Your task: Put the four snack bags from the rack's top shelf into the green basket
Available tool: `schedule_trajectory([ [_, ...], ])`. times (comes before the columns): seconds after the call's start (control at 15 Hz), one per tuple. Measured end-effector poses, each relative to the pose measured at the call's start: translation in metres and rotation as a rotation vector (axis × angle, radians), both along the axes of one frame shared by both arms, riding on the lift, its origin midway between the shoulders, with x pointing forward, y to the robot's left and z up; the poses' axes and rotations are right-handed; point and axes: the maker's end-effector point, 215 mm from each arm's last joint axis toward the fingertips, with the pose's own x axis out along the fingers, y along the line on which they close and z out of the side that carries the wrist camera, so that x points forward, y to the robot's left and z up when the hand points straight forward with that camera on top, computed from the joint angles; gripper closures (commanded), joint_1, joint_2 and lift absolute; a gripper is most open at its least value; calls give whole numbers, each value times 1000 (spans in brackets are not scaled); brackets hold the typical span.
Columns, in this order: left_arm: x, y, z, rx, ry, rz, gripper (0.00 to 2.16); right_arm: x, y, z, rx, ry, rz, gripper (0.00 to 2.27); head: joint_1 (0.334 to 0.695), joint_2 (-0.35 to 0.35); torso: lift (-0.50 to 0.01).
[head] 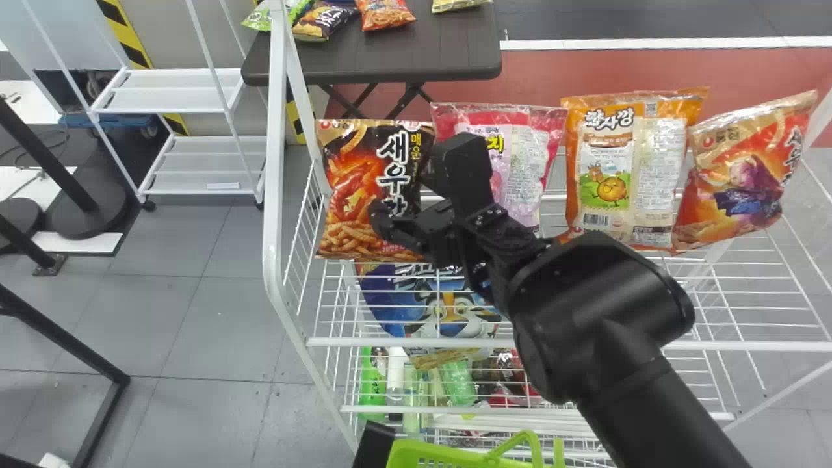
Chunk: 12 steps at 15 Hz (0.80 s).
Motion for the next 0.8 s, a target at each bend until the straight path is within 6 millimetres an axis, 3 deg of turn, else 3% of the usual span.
schedule_trajectory([
  [0.13, 0, -1, 0, -6, 2, -3, 2145, -3, 1, -8, -15, 38, 27, 2074, 695, 87, 0],
  [0.4, 2, 1, 2, -14, 3, 1, 2145, -14, 2, -16, -32, 78, 58, 2132, 695, 89, 0],
  [0.6, 8, 5, 0, -8, -4, 18, 2145, -35, 8, -3, -14, 56, 71, 2132, 695, 110, 0],
  [0.8, 14, 9, -1, 4, -15, 35, 2145, -66, 6, 27, 42, 39, 74, 2132, 695, 123, 0],
])
